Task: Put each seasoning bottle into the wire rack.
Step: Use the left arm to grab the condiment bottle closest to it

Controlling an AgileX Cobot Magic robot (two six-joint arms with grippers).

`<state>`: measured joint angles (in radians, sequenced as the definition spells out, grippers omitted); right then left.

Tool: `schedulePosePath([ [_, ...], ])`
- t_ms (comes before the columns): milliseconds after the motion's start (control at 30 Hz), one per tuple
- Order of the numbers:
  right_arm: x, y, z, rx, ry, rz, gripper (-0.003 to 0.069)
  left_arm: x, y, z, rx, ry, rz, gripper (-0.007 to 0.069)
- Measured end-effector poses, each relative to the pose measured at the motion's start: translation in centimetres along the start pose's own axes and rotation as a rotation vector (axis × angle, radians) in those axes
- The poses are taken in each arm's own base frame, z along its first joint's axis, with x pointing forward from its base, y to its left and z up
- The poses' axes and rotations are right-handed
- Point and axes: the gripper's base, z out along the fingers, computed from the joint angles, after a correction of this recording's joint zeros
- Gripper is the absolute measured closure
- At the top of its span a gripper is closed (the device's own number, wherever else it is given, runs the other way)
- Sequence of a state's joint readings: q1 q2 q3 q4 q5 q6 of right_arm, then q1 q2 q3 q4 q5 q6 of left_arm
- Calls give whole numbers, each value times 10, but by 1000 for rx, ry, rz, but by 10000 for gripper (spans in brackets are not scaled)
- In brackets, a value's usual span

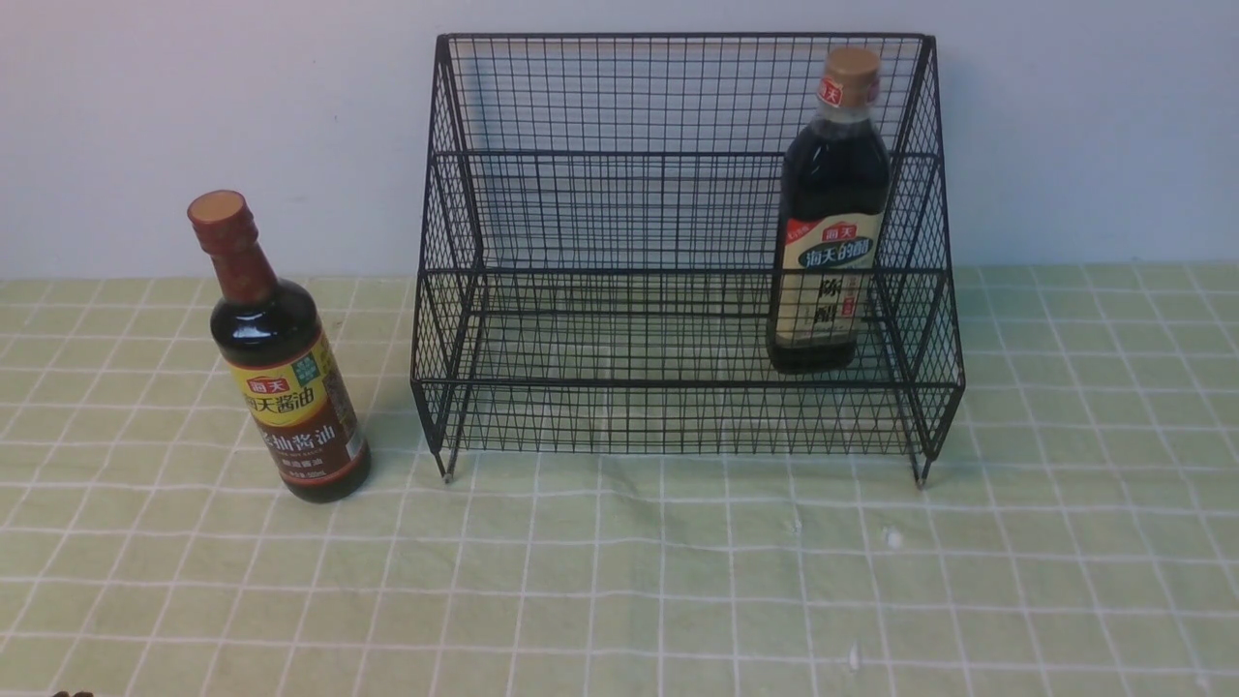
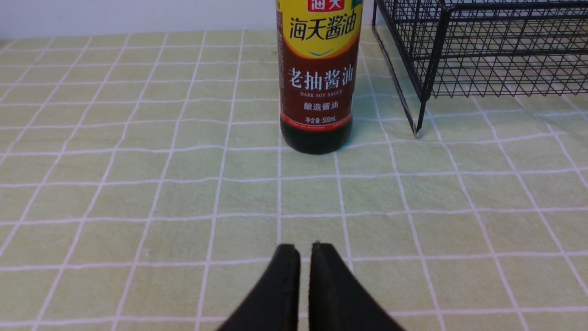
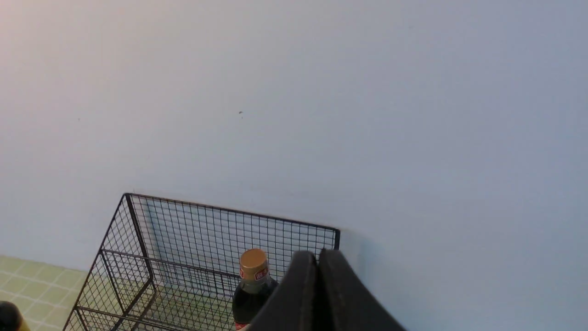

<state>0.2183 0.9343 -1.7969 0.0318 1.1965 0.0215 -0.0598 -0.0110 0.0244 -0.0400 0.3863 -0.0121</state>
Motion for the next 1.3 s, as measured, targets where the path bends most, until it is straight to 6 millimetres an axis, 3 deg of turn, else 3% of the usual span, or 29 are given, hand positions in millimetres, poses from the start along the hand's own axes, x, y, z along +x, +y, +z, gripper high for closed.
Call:
schedulePosePath([
  [100, 29, 0, -40, -2, -93, 2, 672, 0, 0, 0, 0, 0, 0, 607],
  [133, 47, -1, -53, -5, -129, 5, 673, 0, 0, 0, 0, 0, 0, 607],
  [200, 65, -1, -63, -10, -179, 8, 672, 0, 0, 0, 0, 0, 0, 607],
  [233, 89, -1, -73, -20, -262, 16, 672, 0, 0, 0, 0, 0, 0, 607],
  [267, 94, -1, -74, -22, -258, 17, 672, 0, 0, 0, 0, 0, 0, 607],
  [333, 129, 0, -81, -42, -353, 38, 672, 0, 0, 0, 0, 0, 0, 607],
  [433, 171, 0, -71, -73, -365, 81, 672, 0, 0, 0, 0, 0, 0, 607],
  [567, 208, 2, -49, -111, -276, 146, 672, 0, 0, 0, 0, 0, 0, 607],
  [967, 272, -6, -1, -17, -99, 34, 673, 0, 0, 0, 0, 0, 0, 607],
  [1300, 347, -20, 21, 173, -53, -66, 673, 0, 0, 0, 0, 0, 0, 607],
])
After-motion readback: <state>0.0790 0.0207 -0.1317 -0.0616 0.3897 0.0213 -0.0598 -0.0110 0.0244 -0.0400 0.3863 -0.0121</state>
